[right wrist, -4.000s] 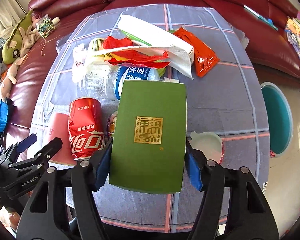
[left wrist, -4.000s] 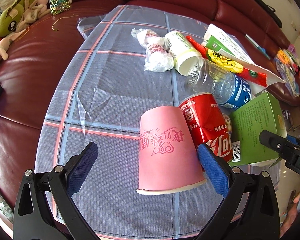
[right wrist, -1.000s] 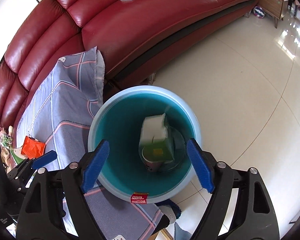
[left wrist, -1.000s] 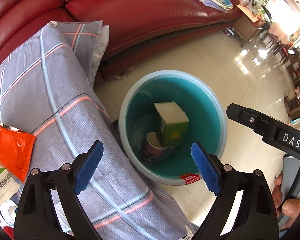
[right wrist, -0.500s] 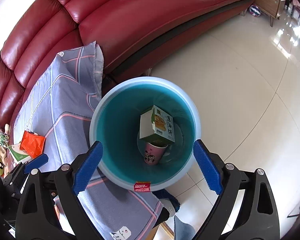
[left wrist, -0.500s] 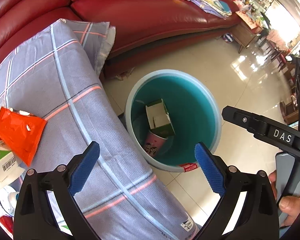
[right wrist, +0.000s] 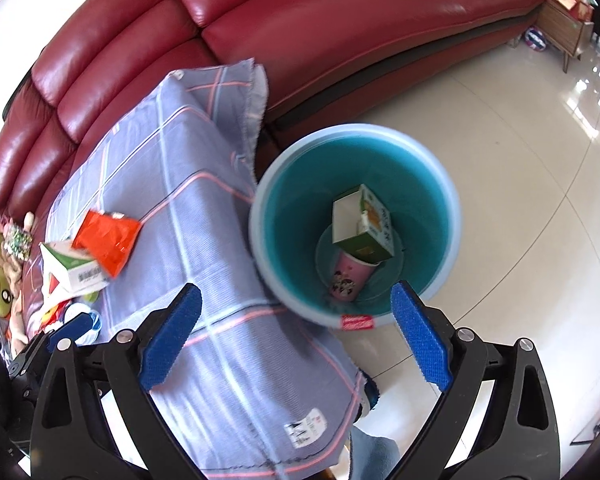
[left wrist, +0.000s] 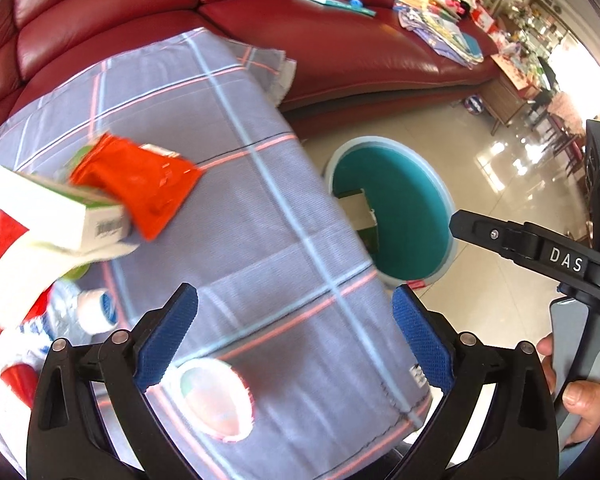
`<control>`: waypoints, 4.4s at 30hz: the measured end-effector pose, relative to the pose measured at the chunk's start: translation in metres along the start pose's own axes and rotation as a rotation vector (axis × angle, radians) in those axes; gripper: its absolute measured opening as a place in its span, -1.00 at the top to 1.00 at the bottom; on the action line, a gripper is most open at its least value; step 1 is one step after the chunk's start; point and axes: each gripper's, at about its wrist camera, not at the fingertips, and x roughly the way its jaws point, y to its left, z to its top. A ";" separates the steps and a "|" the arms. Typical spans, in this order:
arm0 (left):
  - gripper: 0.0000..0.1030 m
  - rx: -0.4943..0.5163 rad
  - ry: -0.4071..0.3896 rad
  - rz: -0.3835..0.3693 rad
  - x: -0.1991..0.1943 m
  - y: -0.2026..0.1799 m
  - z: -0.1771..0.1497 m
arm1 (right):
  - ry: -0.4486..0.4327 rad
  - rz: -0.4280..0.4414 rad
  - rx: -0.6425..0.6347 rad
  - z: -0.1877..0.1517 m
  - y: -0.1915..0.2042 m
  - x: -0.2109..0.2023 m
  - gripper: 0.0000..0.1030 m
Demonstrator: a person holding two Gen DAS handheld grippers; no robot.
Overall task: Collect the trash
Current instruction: 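Move both tools back over the table toward the can and white lid, then grasp the white plastic lid with the right tool while the left tool grasps the red Coca-Cola can, then carry the can and lid over the bin and open both tools to drop them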
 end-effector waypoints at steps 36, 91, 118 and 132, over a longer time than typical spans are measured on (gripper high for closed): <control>-0.90 -0.408 -0.066 0.196 -0.073 0.219 -0.131 | 0.124 -0.036 -0.507 -0.139 0.202 0.058 -0.62; -0.69 -0.389 0.003 0.274 -0.055 0.224 -0.141 | 0.138 0.114 -0.411 -0.118 0.171 0.064 0.04; -0.12 -0.132 -0.173 0.038 -0.103 0.103 -0.055 | -0.046 0.127 -0.231 -0.045 0.087 -0.002 0.04; -0.12 0.190 -0.018 -0.103 0.022 -0.071 0.045 | -0.144 0.030 0.028 0.021 -0.066 -0.028 0.04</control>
